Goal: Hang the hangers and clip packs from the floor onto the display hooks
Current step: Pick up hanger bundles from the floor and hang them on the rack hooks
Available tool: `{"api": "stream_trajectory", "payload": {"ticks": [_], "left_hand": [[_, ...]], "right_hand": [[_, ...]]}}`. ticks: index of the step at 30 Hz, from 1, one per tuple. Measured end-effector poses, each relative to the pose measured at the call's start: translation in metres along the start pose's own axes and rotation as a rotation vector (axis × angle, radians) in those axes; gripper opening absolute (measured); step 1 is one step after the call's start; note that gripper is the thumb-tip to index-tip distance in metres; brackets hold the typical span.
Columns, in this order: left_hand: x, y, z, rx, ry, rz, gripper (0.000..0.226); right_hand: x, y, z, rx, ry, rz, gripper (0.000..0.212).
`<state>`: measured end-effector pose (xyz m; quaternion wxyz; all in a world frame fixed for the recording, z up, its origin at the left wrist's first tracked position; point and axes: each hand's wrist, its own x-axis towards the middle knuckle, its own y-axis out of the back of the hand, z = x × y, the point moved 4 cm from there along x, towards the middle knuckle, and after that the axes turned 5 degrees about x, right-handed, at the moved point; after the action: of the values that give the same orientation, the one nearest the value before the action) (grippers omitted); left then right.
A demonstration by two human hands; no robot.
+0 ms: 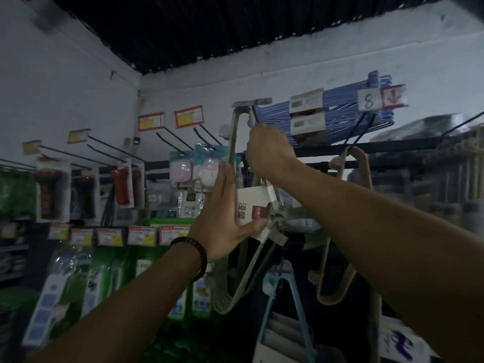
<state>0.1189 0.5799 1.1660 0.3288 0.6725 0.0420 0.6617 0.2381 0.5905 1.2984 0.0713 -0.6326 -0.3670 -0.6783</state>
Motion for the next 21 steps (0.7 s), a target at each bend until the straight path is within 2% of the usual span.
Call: {"api": "stream_trajectory", "payload": {"ticks": [2,8,15,17,20,21], "left_hand": [[-0.002,-0.007,-0.003,0.033,0.003,-0.004,0.132],[0.013,-0.019,-0.004,0.066,-0.052,0.000,0.132],[0.032,-0.055,-0.021,0.026,-0.012,-0.069,0.138],[0.033,-0.062,-0.022,-0.041,0.028,-0.129,0.126],[0.034,-0.076,-0.023,-0.119,0.090,-0.236,0.081],[0.033,-0.082,-0.026,-0.095,0.109,-0.283,0.072]], "right_hand": [[-0.006,-0.010,0.007,0.011,-0.018,0.018,0.055],[0.000,-0.017,0.033,0.086,-0.068,0.073,0.033],[0.021,-0.066,0.053,0.050,-0.126,-0.101,0.027],[0.018,-0.081,0.063,0.016,-0.163,-0.153,0.024],[0.017,-0.093,0.082,-0.038,-0.233,-0.254,0.022],[0.017,-0.096,0.085,-0.030,-0.233,-0.306,0.022]]}}
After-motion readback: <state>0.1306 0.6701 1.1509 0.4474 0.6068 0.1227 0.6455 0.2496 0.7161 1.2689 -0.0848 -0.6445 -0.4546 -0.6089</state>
